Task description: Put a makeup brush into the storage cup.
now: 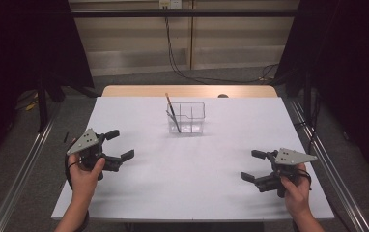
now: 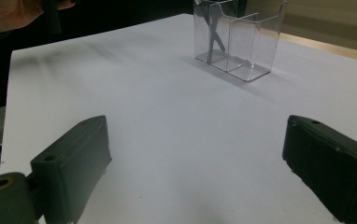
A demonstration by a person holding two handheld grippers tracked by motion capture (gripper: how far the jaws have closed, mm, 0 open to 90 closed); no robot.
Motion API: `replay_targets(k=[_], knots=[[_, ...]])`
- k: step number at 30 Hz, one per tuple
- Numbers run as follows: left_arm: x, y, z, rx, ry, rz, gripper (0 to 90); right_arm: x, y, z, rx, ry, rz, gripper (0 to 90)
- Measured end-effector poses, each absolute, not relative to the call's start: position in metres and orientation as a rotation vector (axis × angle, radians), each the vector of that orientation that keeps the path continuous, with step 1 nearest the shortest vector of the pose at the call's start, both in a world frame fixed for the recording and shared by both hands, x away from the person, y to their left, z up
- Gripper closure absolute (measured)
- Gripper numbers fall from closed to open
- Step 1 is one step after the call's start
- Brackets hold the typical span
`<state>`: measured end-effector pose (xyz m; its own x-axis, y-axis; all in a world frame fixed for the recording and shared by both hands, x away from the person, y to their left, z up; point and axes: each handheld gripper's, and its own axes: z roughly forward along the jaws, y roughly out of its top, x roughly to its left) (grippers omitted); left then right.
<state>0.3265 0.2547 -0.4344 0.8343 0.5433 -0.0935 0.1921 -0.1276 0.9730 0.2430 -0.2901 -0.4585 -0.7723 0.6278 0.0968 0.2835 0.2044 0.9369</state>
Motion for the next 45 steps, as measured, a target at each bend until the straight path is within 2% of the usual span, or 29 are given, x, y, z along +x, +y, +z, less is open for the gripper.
replay_targets(k=[45], knots=[[0.31,0.271,-0.445,1.752,0.569,0.324,0.1,0.244,-0.292,-0.458,0.864,2.171,1.585,7.3]])
